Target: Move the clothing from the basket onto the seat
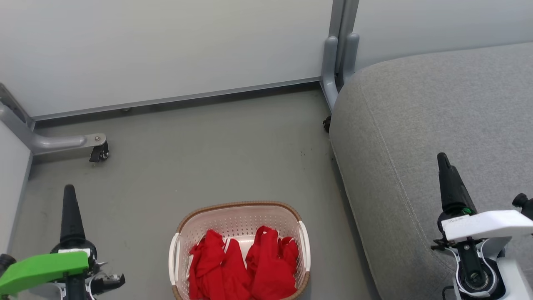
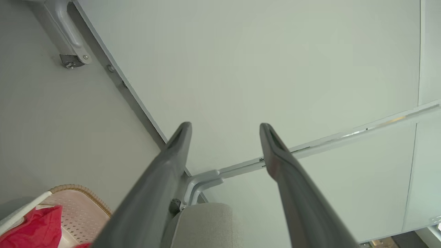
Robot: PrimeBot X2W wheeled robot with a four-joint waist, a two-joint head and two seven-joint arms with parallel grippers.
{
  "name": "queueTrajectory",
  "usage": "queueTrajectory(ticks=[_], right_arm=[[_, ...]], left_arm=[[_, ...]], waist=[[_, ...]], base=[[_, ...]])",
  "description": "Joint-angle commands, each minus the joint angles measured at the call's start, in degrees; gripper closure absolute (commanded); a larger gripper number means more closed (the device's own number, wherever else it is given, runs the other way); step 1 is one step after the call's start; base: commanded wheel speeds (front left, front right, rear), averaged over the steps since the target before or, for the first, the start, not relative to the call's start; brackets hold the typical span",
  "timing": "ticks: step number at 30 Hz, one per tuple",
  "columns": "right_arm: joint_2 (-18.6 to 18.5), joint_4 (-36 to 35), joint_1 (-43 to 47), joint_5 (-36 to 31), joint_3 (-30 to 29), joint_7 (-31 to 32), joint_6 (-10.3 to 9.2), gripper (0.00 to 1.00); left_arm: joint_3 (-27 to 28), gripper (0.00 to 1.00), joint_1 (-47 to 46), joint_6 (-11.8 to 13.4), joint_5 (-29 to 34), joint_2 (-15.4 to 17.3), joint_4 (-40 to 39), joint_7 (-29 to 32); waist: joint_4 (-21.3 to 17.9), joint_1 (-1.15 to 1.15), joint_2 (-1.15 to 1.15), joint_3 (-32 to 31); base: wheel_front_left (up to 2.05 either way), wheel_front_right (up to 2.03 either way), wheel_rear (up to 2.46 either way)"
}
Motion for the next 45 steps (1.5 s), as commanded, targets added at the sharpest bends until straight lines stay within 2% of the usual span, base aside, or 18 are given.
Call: queueTrajectory(ticks=[1,8,14,17,23,33,45], right_arm=[[-0.76,-2.29,-1.72,-3.63,0.67,-0.73,0.24,0.00],[-1.96,-5.51,-1.85,-12.68,3.12,-2.03,0.25,0.00],[-2.69,-6.59,-1.50,-18.91,4.87,-3.14,0.26,0.00],[-3.11,-7.04,-1.44,-22.01,5.73,-3.69,0.26,0.00],[-3.68,-7.61,-1.20,-27.24,7.03,-4.65,0.26,0.00],[-4.08,-6.68,-0.22,-34.48,9.75,-6.23,0.24,0.00],[-3.34,-5.48,0.79,-43.53,10.39,-7.89,0.25,0.00]], left_arm=[[0.02,0.00,-1.90,0.91,3.85,0.40,-3.35,-0.62],[-3.53,0.00,-1.28,6.30,12.66,0.44,-9.92,-1.95],[-9.42,0.00,-0.86,9.86,25.04,0.47,-13.67,-3.05],[-13.63,0.00,-0.49,11.86,31.73,0.48,-13.94,-3.60],[-19.75,0.00,-0.45,14.41,40.17,0.58,-12.22,-4.59],[-26.25,0.00,-0.56,19.75,47.28,3.29,-8.65,-6.15],[-30.54,0.00,-0.71,21.87,53.08,4.48,-4.68,-7.79]], waist=[[0.02,0.00,0.00,0.11],[0.12,0.00,0.00,0.39],[0.21,0.00,0.00,0.56],[0.22,0.00,0.00,0.66],[0.29,0.00,0.00,0.81],[0.34,0.00,0.00,0.80],[0.31,0.00,0.00,0.60]], base=[[0.00,0.00,0.00],[0.00,0.00,0.00],[0.00,0.00,0.00],[0.00,0.00,0.00],[0.00,0.00,0.00],[0.00,0.00,0.00],[0.00,0.00,0.00]])
